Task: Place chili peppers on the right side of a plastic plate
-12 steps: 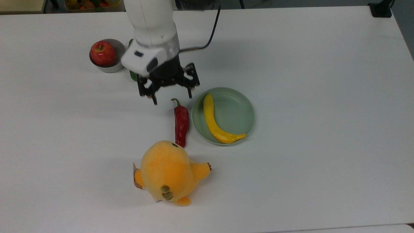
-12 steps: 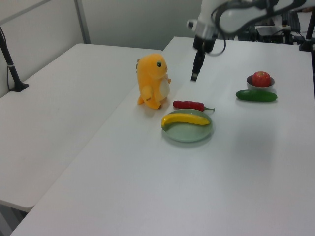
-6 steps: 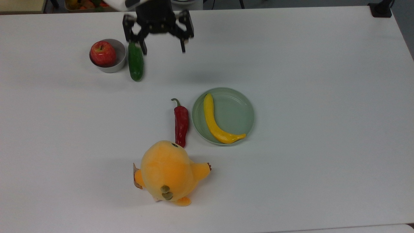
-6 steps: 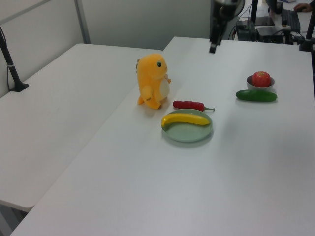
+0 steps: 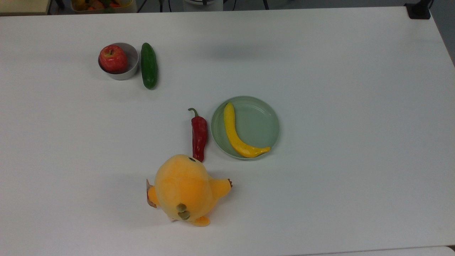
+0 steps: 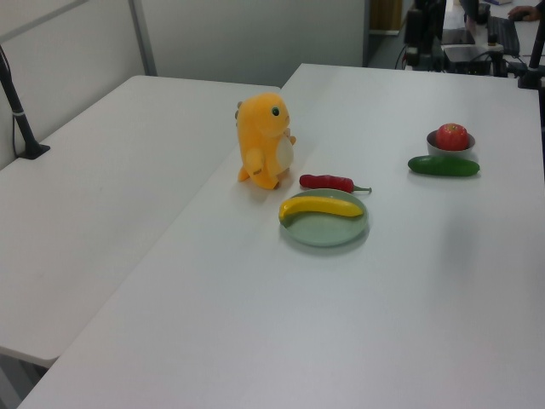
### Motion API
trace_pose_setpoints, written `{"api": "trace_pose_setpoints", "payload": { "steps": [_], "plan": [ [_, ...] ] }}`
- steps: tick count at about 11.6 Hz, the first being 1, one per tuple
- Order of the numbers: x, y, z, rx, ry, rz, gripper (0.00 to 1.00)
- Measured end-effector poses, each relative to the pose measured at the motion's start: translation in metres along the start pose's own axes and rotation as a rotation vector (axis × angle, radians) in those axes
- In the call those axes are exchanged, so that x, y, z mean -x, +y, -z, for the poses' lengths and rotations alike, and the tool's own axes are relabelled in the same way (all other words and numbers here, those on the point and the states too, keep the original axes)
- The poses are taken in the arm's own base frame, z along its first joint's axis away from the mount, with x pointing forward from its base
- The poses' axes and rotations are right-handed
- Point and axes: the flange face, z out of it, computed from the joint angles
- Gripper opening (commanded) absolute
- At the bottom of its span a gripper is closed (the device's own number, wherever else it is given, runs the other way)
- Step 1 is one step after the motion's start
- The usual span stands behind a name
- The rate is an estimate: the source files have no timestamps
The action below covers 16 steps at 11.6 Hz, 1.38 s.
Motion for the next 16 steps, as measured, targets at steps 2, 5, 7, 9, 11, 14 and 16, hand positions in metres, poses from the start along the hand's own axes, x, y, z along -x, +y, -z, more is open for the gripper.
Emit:
{"api": "trace_pose_setpoints", "payload": {
  "steps": [2, 5, 7, 9, 11, 14, 16],
  "plan": [
    [0.009, -0.001, 0.009, 0.002, -0.021, -0.002, 1.0],
    [0.012, 0.003, 0.015, 0.003, -0.015, -0.013, 1.0],
    [0.012, 0.007, 0.016, 0.014, -0.014, -0.019, 1.0],
    [0.011, 0.008, 0.016, 0.026, -0.008, -0.02, 1.0],
    [0.003, 0.008, 0.019, 0.024, 0.052, -0.019, 1.0],
    [-0.012, 0.01, 0.019, 0.018, 0.142, -0.021, 1.0],
    [-0.018, 0.014, 0.014, 0.016, 0.168, -0.027, 1.0]
  ]
}}
